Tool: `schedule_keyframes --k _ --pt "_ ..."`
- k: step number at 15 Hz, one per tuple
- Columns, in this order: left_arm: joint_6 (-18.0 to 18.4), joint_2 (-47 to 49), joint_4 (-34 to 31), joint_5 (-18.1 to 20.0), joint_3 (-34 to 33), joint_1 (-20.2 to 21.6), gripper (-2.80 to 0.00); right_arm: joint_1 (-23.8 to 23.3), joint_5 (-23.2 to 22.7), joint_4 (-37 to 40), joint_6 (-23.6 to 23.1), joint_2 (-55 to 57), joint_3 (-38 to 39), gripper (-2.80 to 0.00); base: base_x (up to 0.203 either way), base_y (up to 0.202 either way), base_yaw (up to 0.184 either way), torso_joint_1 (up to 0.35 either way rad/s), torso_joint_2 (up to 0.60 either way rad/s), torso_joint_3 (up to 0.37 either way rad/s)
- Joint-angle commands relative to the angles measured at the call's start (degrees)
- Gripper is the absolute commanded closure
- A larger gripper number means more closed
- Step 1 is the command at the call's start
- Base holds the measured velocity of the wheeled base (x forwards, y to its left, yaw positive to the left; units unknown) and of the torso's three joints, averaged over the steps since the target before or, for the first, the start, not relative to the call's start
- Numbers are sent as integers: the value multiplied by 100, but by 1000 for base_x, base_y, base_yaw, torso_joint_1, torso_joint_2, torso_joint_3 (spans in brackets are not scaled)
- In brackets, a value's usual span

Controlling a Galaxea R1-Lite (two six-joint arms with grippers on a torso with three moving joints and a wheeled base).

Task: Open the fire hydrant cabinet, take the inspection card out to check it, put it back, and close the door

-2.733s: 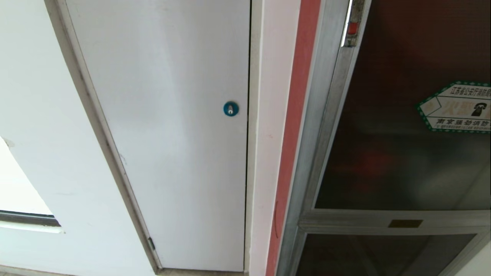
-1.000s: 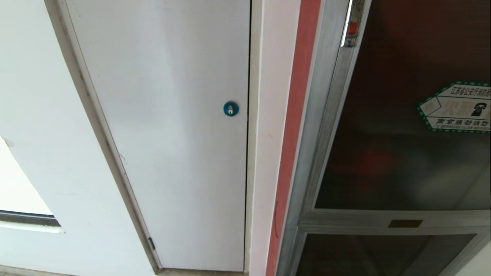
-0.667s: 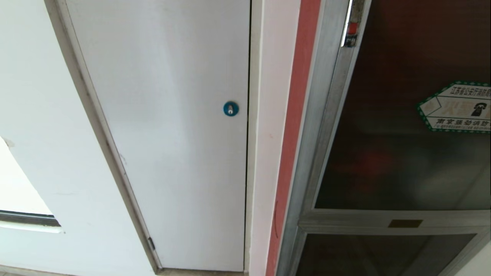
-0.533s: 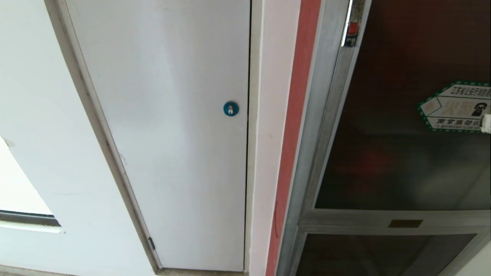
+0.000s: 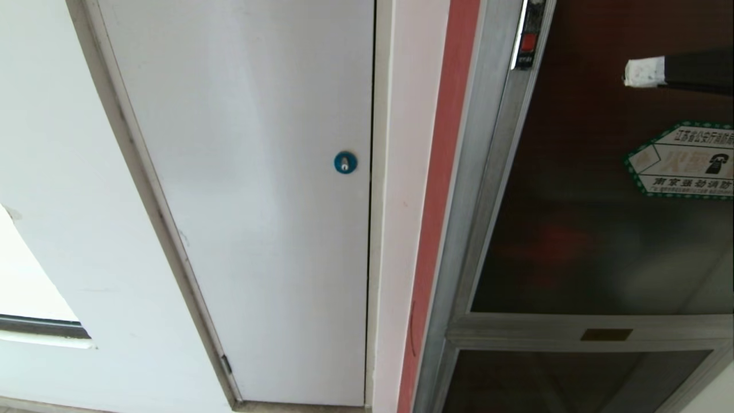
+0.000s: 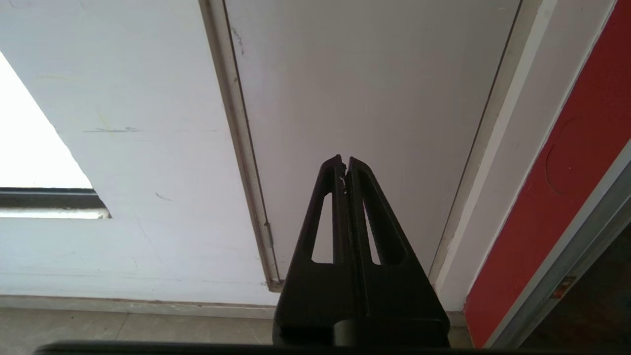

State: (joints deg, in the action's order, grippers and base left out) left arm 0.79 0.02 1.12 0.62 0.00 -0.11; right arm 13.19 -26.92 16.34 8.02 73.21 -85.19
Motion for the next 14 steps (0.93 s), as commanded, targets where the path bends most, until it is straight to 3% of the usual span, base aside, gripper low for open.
schedule_keyframes --k 1,9,14 --pt "0 -2 3 -1 -79 2 0 8 20 14 -6 596 -494 0 0 0 0 0 0 0" --pt "0 5 3 -1 -79 -5 0 8 26 -222 -47 1427 -1403 0 0 0 0 0 0 0" --pt "0 -2 3 -1 -79 -1 0 8 143 -310 -55 1582 -1508 0 0 0 0 0 0 0"
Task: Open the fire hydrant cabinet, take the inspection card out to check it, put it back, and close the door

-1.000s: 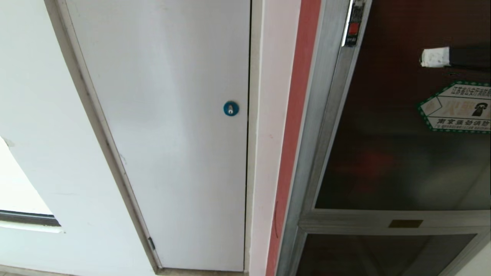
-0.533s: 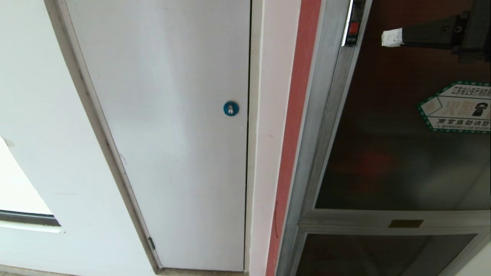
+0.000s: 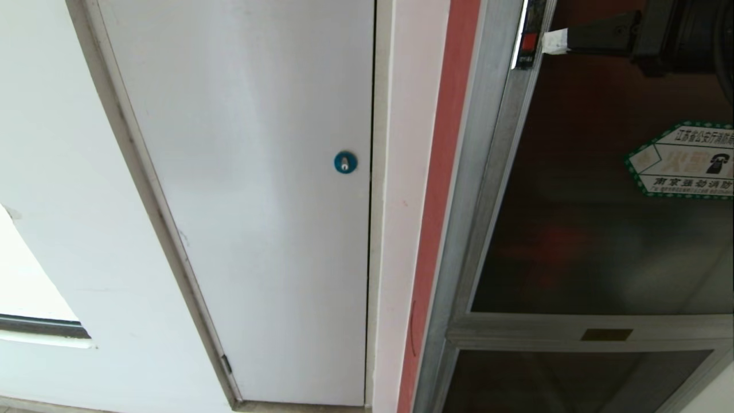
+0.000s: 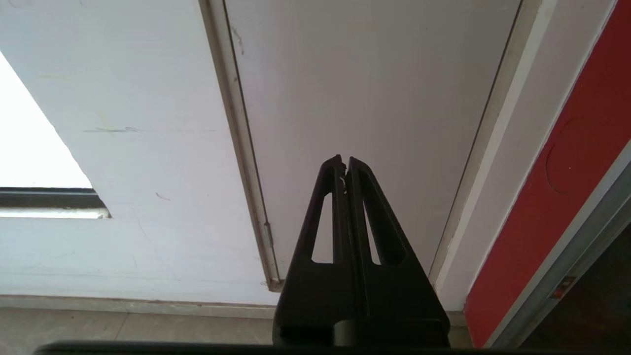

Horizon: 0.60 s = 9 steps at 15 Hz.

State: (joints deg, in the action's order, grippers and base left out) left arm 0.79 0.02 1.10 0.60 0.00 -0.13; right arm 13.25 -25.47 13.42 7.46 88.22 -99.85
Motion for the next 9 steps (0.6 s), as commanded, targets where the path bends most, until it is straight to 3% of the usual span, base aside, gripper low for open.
schedule_keyframes --k 1,9 --pt "0 0 5 2 -79 -1 0 2 6 -93 1 121 -89 0 0 0 0 0 0 0" --pt "0 -1 5 2 -79 5 0 -53 256 -165 -197 332 -213 0 0 0 0 0 0 0"
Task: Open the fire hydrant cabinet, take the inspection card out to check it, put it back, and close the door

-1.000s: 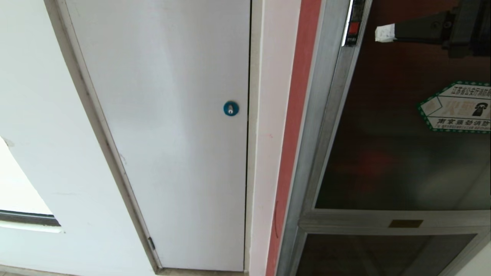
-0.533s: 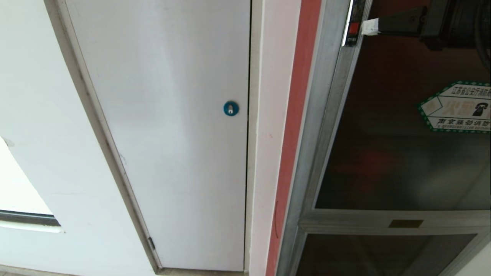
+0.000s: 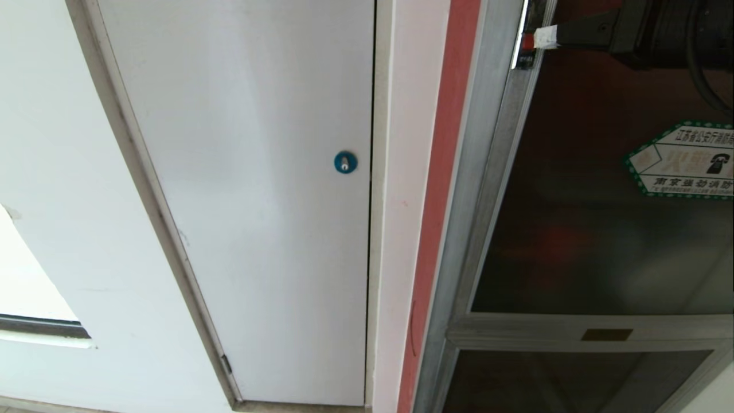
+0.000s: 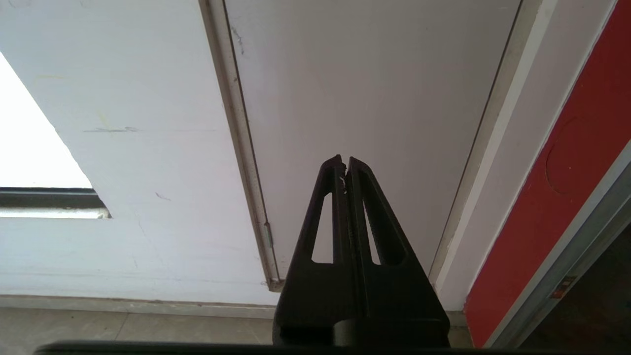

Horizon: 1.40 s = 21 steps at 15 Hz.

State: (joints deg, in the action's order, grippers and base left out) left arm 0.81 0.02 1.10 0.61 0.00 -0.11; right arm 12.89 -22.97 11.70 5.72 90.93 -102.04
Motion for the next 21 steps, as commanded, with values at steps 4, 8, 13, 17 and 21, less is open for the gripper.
schedule_keyframes --k 4,8,13,17,21 --pt "-1 5 5 1 -79 -6 0 -24 241 -107 -256 179 -1 0 0 0 0 0 0 0" --pt "-1 -1 5 1 -79 2 0 -15 241 -221 -265 223 -23 0 0 0 0 0 0 0" --pt "-1 2 5 1 -79 2 0 -21 370 -212 -265 328 -130 0 0 0 0 0 0 0" --pt "-1 5 5 1 -79 0 0 -32 414 -194 -265 337 -98 0 0 0 0 0 0 0" --pt "-1 -2 5 1 -79 -7 0 -24 485 -186 -265 372 -62 0 0 0 0 0 0 0"
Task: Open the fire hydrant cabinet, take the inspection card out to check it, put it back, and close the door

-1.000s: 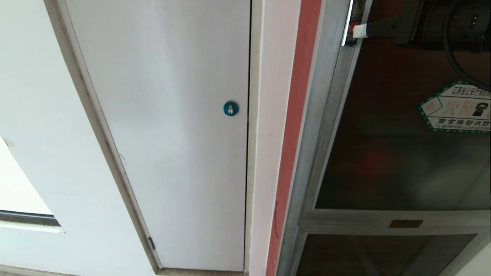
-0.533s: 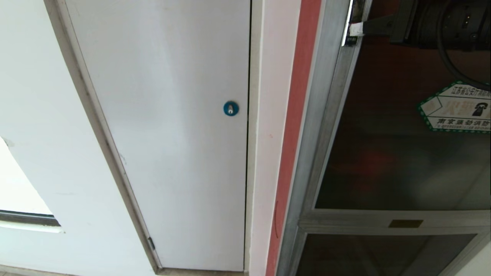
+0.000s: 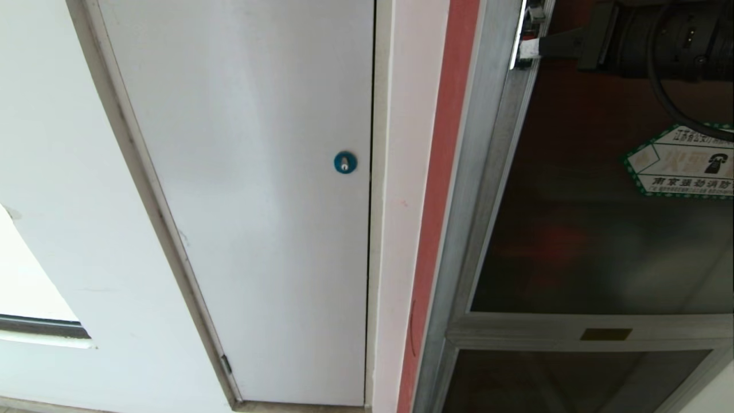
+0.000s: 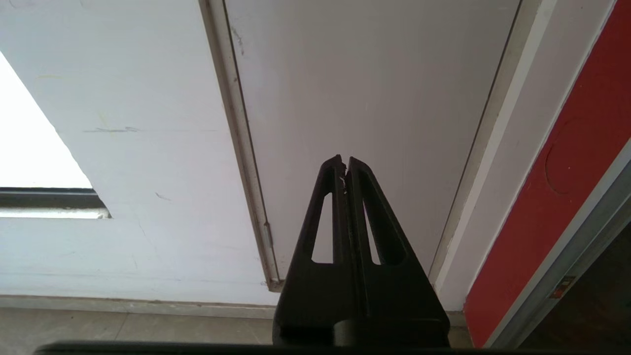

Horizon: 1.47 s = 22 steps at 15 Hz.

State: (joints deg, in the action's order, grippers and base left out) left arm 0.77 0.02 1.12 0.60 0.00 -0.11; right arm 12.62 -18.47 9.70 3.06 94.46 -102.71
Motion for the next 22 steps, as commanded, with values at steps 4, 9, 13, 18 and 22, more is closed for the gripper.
schedule_keyframes --k 4,9,13,18,22 --pt "2 2 2 2 -79 0 0 13 81 40 2 -51 14 0 0 0 0 0 0 0" --pt "2 -2 2 2 -79 -7 0 215 96 40 10 -425 443 0 0 0 0 0 0 0" --pt "2 0 2 2 -79 2 0 407 95 16 29 -799 958 0 0 0 0 0 0 0" --pt "2 5 2 2 -79 -5 0 592 91 -51 89 -1236 1676 0 0 0 0 0 0 0" --pt "2 -2 2 2 -79 0 0 829 732 -1253 174 -1343 2605 0 0 0 0 0 0 0"
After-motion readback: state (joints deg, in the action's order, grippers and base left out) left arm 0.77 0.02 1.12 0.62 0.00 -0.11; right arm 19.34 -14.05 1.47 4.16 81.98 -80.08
